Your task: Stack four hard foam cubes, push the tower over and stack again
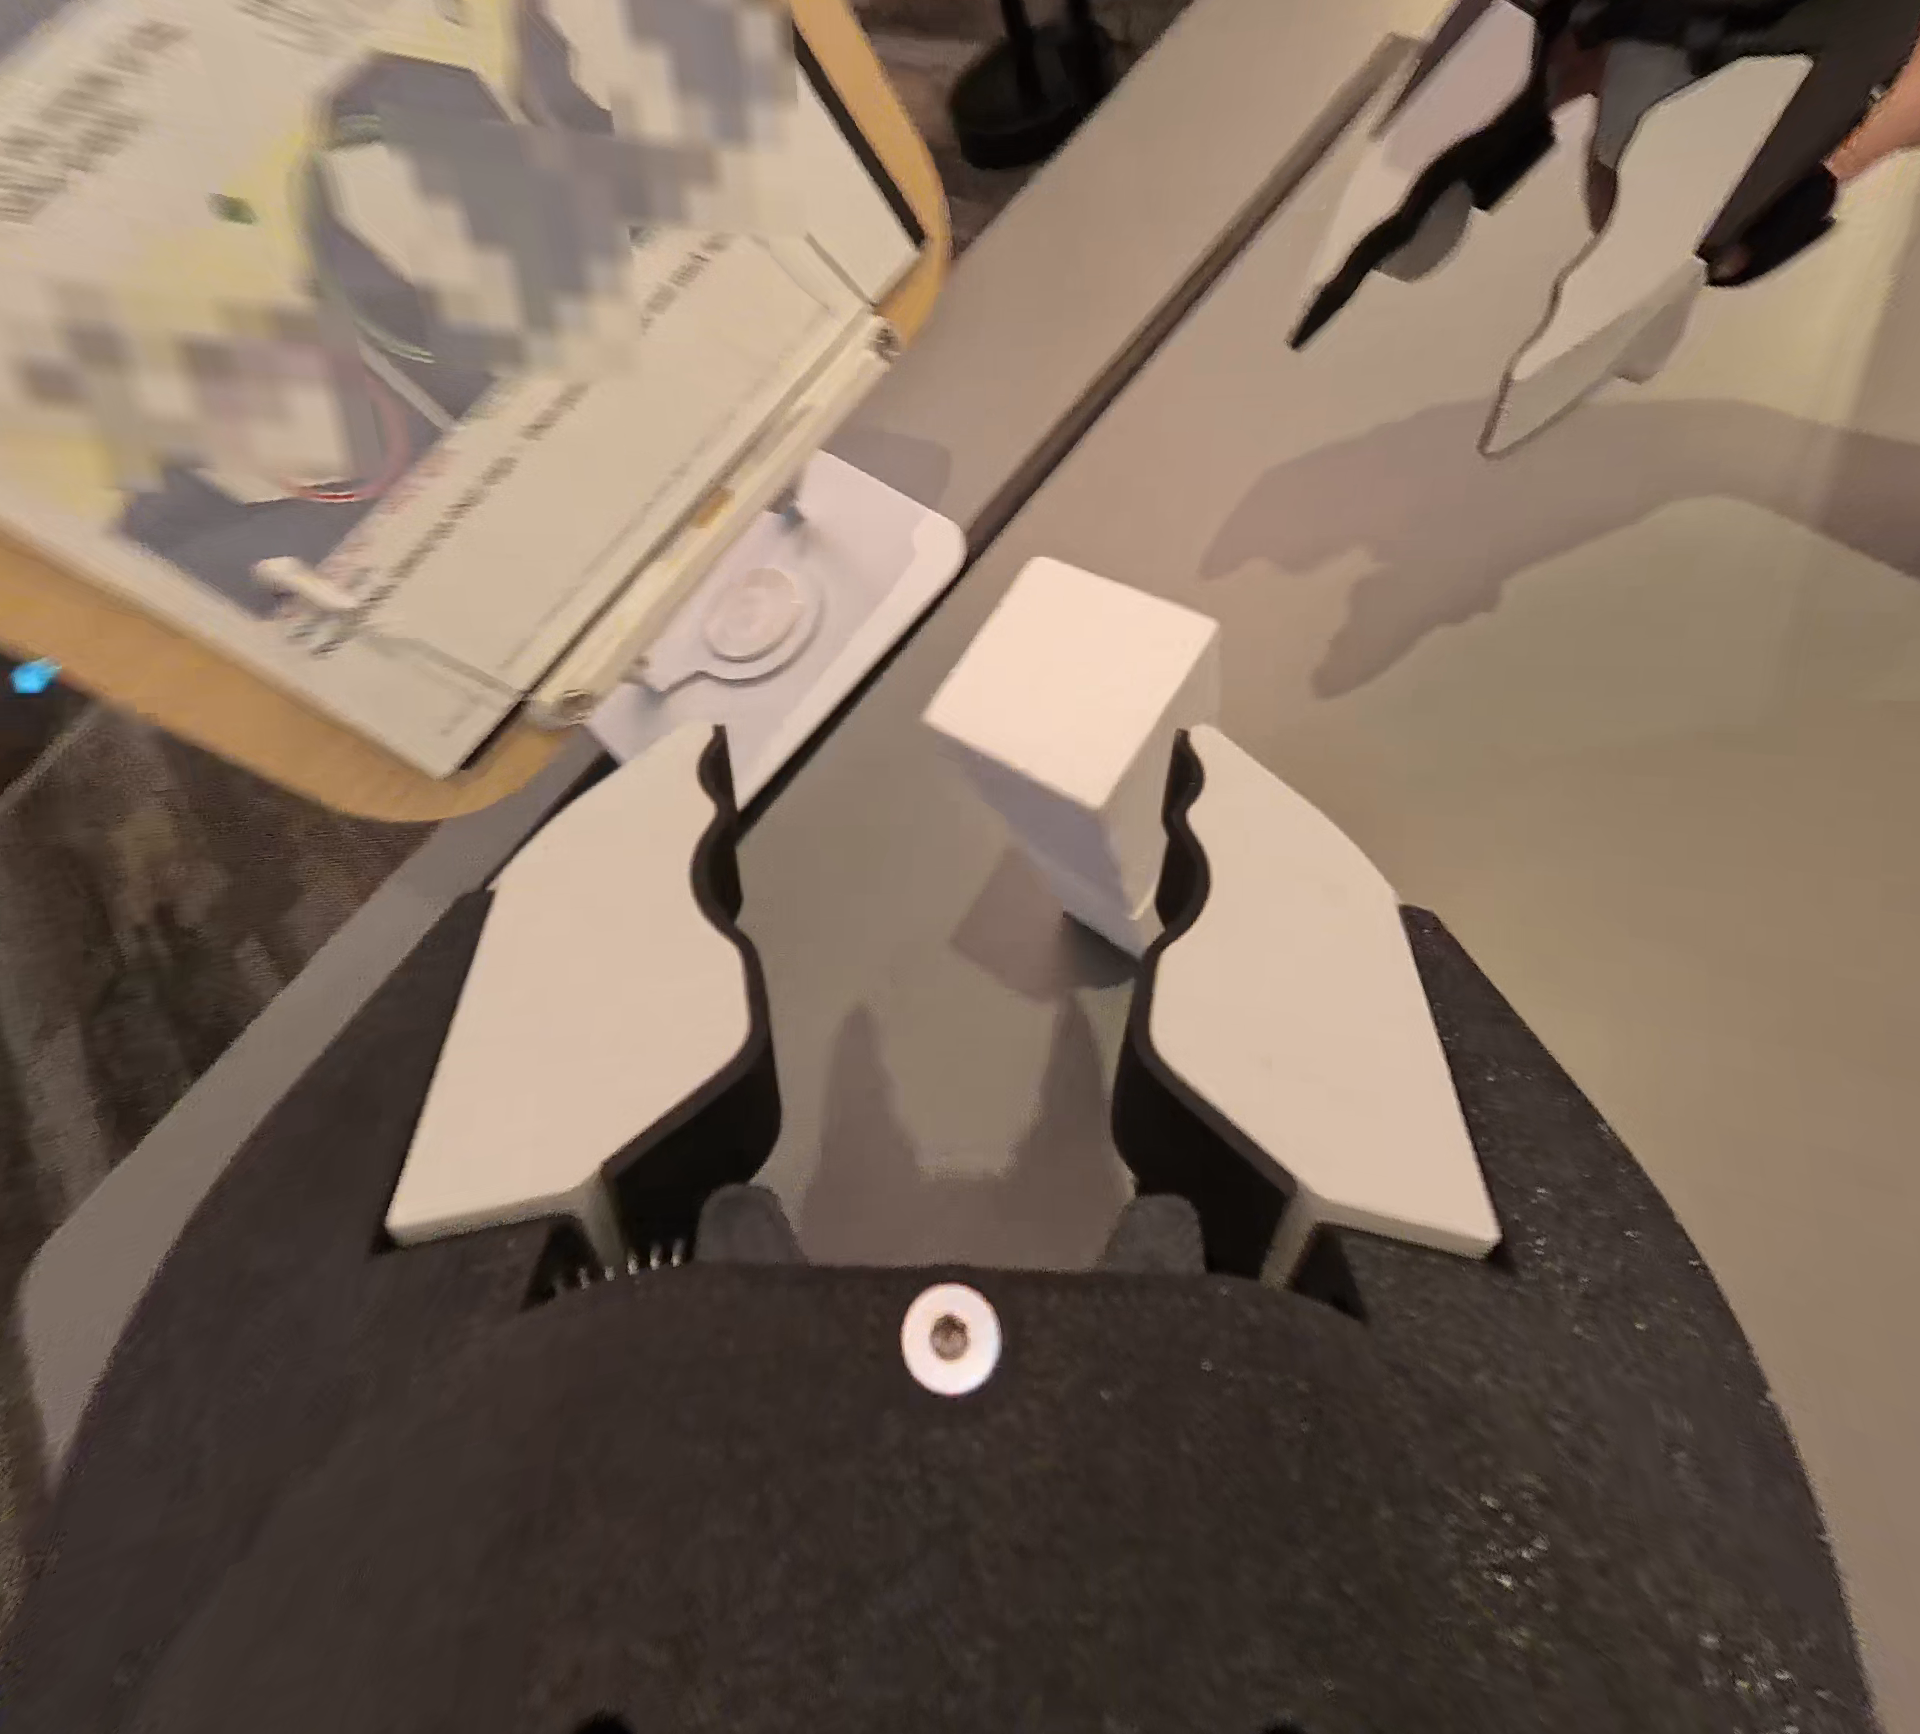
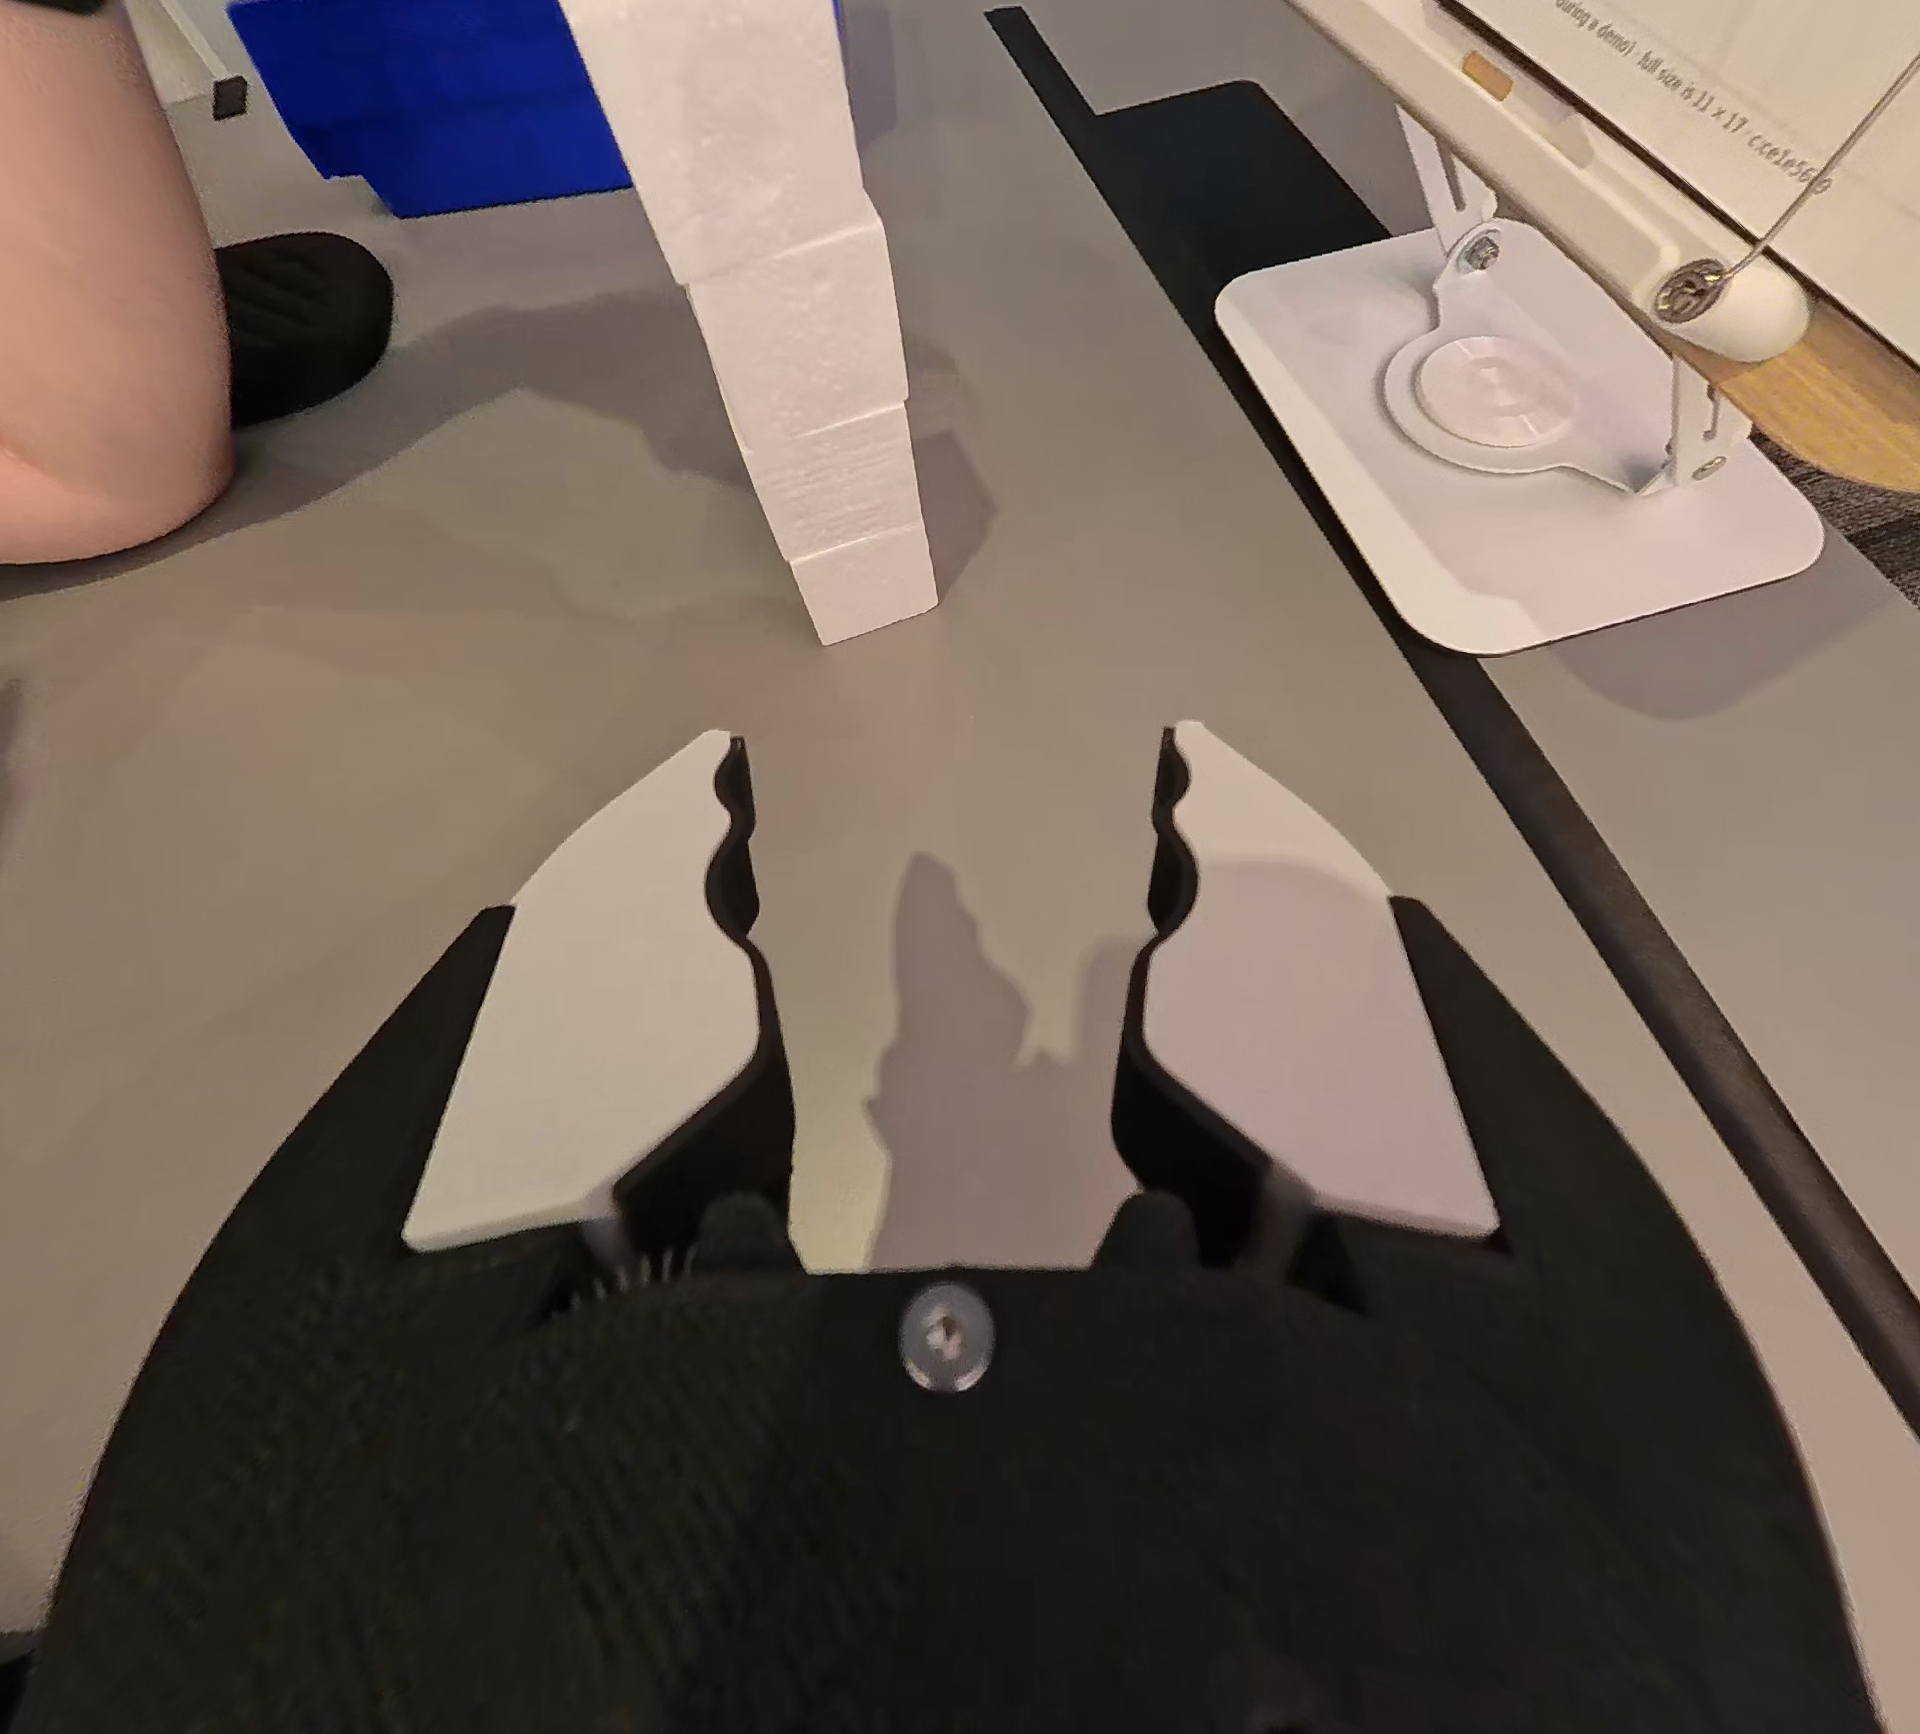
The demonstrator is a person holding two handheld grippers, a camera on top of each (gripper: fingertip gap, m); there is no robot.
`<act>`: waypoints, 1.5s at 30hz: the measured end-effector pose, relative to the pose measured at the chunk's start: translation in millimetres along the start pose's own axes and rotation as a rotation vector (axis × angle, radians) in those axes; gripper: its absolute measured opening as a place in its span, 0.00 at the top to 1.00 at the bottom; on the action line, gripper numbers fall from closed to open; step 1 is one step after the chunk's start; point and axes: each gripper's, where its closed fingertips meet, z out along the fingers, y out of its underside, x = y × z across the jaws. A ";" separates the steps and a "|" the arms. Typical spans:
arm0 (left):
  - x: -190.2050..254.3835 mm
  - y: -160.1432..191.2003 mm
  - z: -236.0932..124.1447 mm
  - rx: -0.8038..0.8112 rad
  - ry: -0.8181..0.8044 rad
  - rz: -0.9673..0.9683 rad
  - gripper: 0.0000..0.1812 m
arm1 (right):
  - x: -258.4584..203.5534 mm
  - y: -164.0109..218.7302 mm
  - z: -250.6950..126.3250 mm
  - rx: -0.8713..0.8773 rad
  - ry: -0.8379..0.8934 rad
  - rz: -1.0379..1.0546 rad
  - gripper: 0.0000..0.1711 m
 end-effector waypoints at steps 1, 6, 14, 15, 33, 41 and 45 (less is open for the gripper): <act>-9.7 -1.7 -12.5 0.033 -0.047 -0.010 0.58 | 0.7 -1.3 -2.2 0.006 0.007 -0.006 0.56; -47.7 8.3 -61.4 0.167 -0.199 -0.080 0.70 | 5.6 -24.4 -29.0 0.123 0.090 -0.072 0.61; -3.1 67.5 -28.8 0.017 0.199 0.081 1.00 | -6.2 -49.5 -90.9 0.287 0.187 -0.244 1.00; 4.2 79.4 -20.3 -0.015 0.241 0.155 1.00 | -7.6 -46.6 -96.6 0.272 0.193 -0.248 1.00; 62.4 62.2 94.3 -0.011 0.215 0.433 1.00 | 25.9 -8.6 -137.7 0.253 0.312 -0.104 1.00; 56.8 57.8 96.0 0.037 0.201 0.331 0.94 | 46.8 25.0 -159.5 0.164 0.443 -0.014 0.92; 78.7 65.6 98.0 0.104 0.442 0.159 0.73 | 49.3 27.3 -188.8 0.228 0.516 0.083 0.77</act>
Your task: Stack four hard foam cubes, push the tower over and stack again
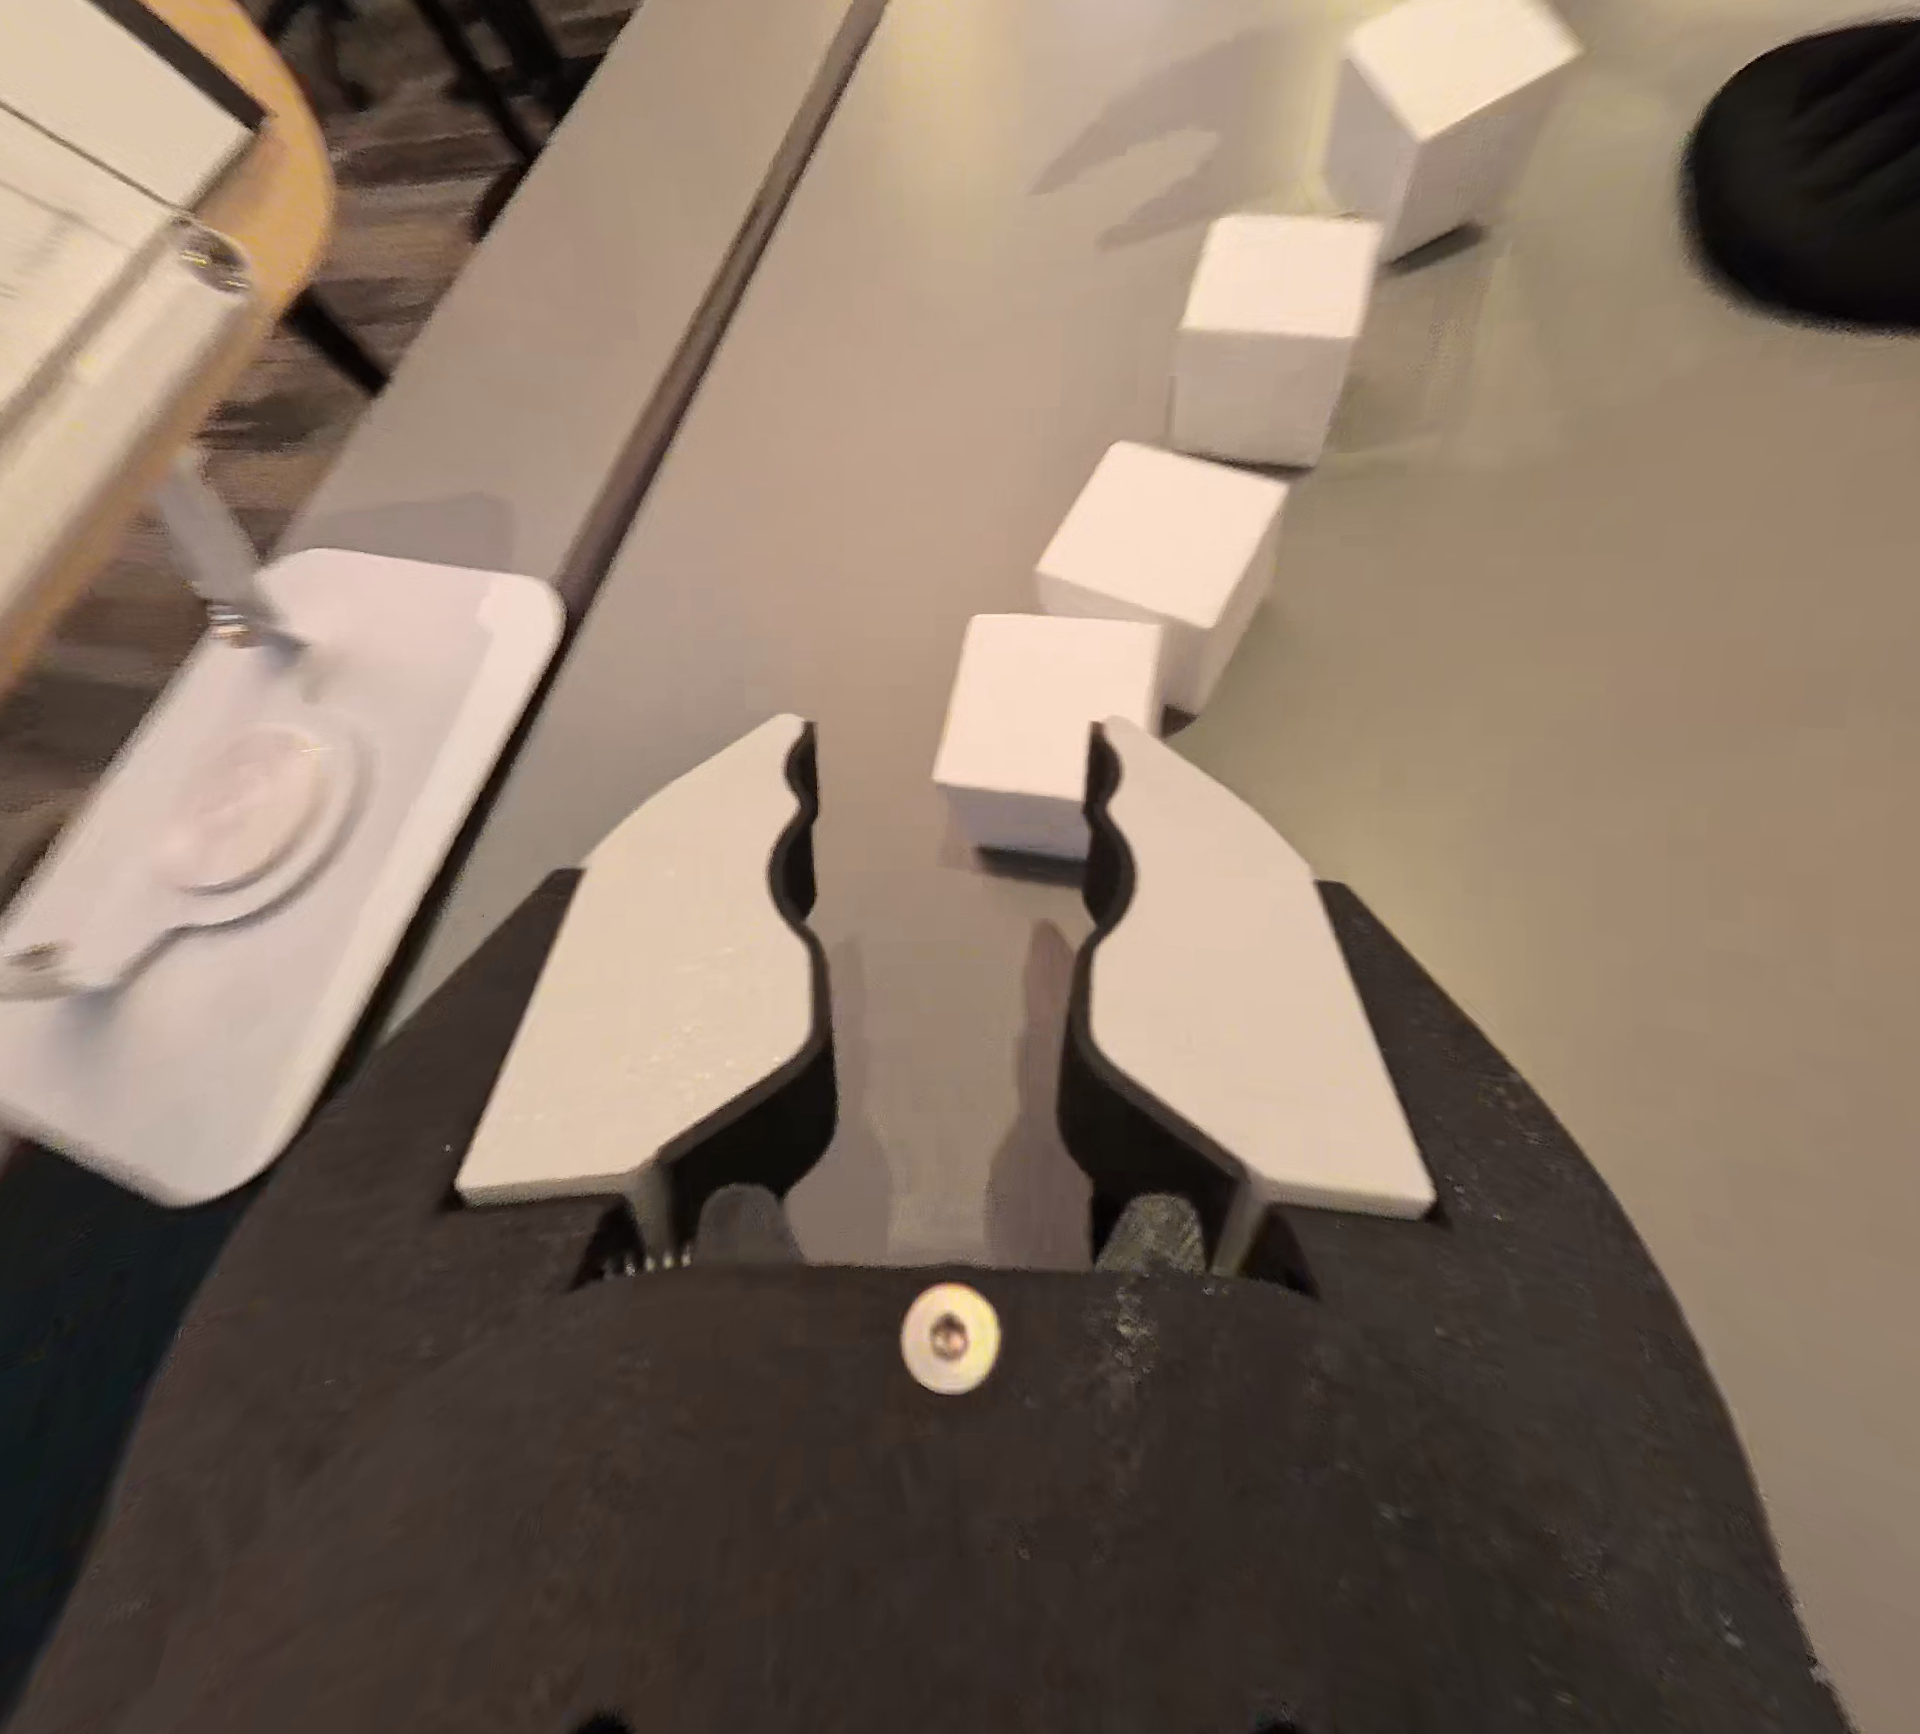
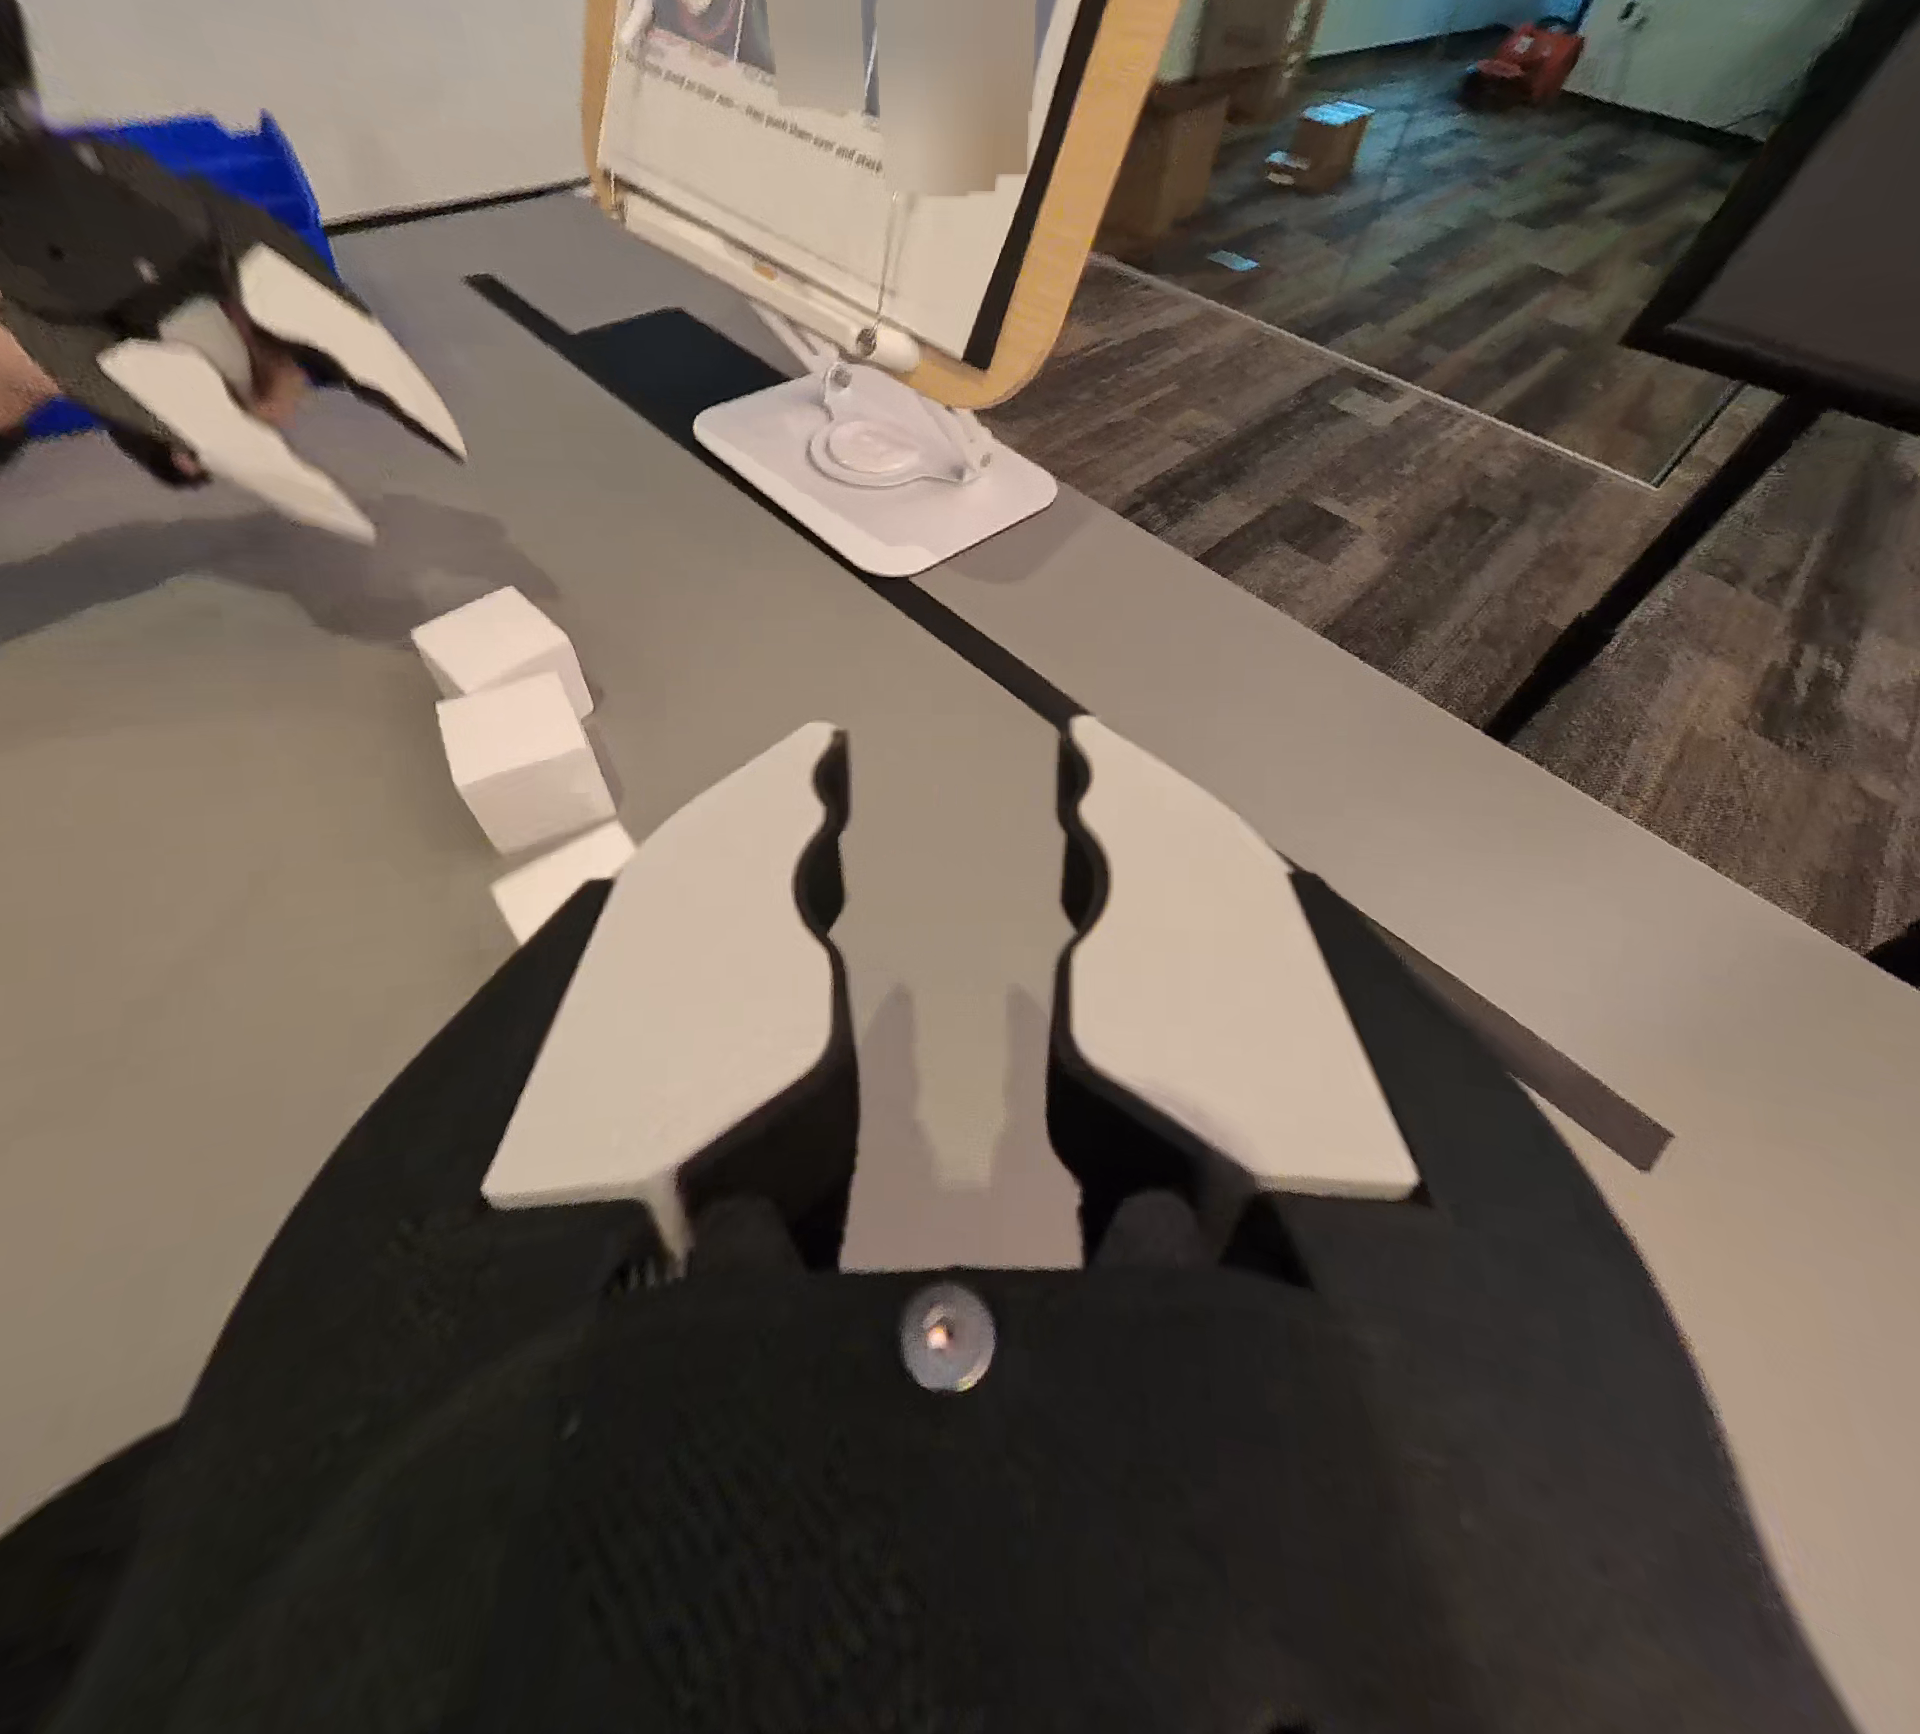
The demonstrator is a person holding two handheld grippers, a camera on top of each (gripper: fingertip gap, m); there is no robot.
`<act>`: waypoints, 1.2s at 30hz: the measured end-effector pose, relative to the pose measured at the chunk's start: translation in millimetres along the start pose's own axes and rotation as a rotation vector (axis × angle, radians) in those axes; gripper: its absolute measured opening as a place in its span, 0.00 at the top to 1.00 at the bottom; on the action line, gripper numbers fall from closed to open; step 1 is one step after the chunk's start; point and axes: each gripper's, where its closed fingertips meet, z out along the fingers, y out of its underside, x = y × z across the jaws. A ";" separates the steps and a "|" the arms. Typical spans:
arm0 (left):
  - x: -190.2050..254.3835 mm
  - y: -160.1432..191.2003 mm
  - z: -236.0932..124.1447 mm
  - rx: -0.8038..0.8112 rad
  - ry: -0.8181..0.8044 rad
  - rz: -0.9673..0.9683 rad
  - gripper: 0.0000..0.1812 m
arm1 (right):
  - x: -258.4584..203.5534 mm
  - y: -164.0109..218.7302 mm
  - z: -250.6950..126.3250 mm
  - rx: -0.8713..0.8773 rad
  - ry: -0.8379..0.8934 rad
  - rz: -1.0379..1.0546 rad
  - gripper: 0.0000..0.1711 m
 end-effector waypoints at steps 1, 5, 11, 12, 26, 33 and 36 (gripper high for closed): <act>4.2 0.8 3.5 0.022 0.044 -0.032 0.69 | -0.2 -4.3 -6.0 0.018 0.011 0.016 0.72; 10.8 15.5 19.1 0.002 0.108 -0.062 0.60 | -8.3 -7.2 -28.1 -0.012 0.084 -0.016 0.61; 24.4 29.7 42.4 -0.058 0.145 -0.018 0.55 | -40.0 46.1 -33.5 -0.214 0.072 -0.058 0.54; 24.3 32.9 47.6 -0.078 0.131 -0.003 0.56 | -51.3 64.7 -34.5 -0.251 0.033 -0.083 0.54; 20.5 -33.8 10.3 0.132 0.073 0.036 0.67 | -88.5 171.2 -19.9 -0.299 -0.064 0.046 0.67; 45.5 -49.3 51.2 -0.006 0.163 0.171 0.67 | -87.9 161.7 -28.9 -0.174 -0.049 0.076 0.67; 46.7 -44.5 64.5 -0.054 0.186 0.185 0.67 | -85.5 162.5 -32.8 -0.164 -0.044 0.089 0.67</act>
